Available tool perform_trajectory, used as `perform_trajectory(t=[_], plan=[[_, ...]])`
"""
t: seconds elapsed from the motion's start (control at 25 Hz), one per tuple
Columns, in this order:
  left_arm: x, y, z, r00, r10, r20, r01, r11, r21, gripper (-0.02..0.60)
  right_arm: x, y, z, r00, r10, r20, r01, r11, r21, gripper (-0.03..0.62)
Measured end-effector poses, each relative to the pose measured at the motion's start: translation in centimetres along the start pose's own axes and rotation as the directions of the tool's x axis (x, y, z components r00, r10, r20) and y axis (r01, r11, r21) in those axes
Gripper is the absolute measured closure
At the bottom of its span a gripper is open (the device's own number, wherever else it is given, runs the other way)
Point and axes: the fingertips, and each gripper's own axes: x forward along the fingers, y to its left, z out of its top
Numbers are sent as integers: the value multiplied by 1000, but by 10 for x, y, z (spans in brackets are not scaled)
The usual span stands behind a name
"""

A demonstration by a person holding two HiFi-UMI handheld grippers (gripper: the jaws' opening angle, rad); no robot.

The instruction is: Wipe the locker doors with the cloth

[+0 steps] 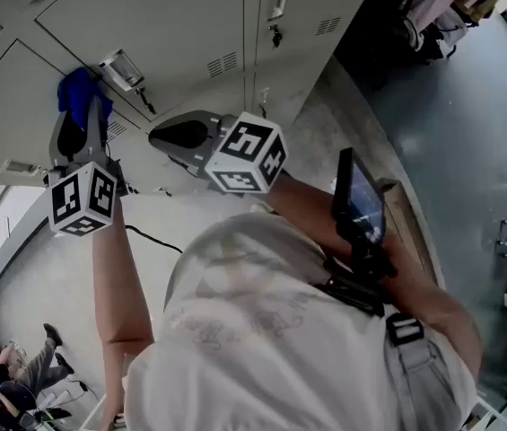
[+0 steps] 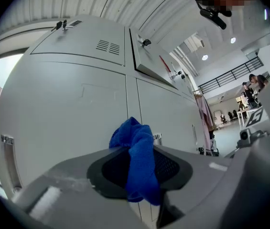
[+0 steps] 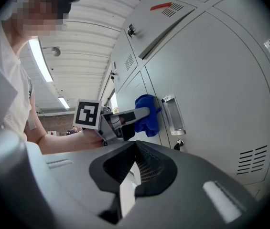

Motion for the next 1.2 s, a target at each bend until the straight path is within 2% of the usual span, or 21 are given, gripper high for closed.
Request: perform_trajectory(t=[0.32,0.52,0.6,0.72,0.84,1.08,1.2], plan=[[-4,-12,-20,1000,-9,5,9,1000,28,448,-12,-6,-6,1000,-6,5,6,1000,24,586],[-1,-22,-22,1000,11,24,-12,999,50,448,-24,-12,-8,1000,5,14,-5,999,51,586],[1,-19,-23,1000,24,14,-25,998,64,448,-19,-15,-6,1000,16,22,-16,999,42,586],[-5,-11,-32,999,11,-37,-9,999,43,448,-15,-15,-7,1000,-9,27,7,998,61,586],[-11,-1,-38,998,28,-55,-26,999,36,448,-9,-15,-8,1000,0,15,-1,998,61,586],[-19,17,-35,998,52,-29,-50,997,60,448,3,-6,-11,1000,10,4,-10,998,65,586],[-30,34,-35,996,84,-25,-83,996,39,446,12,-2,-13,1000,24,-6,-24,997,69,586]])
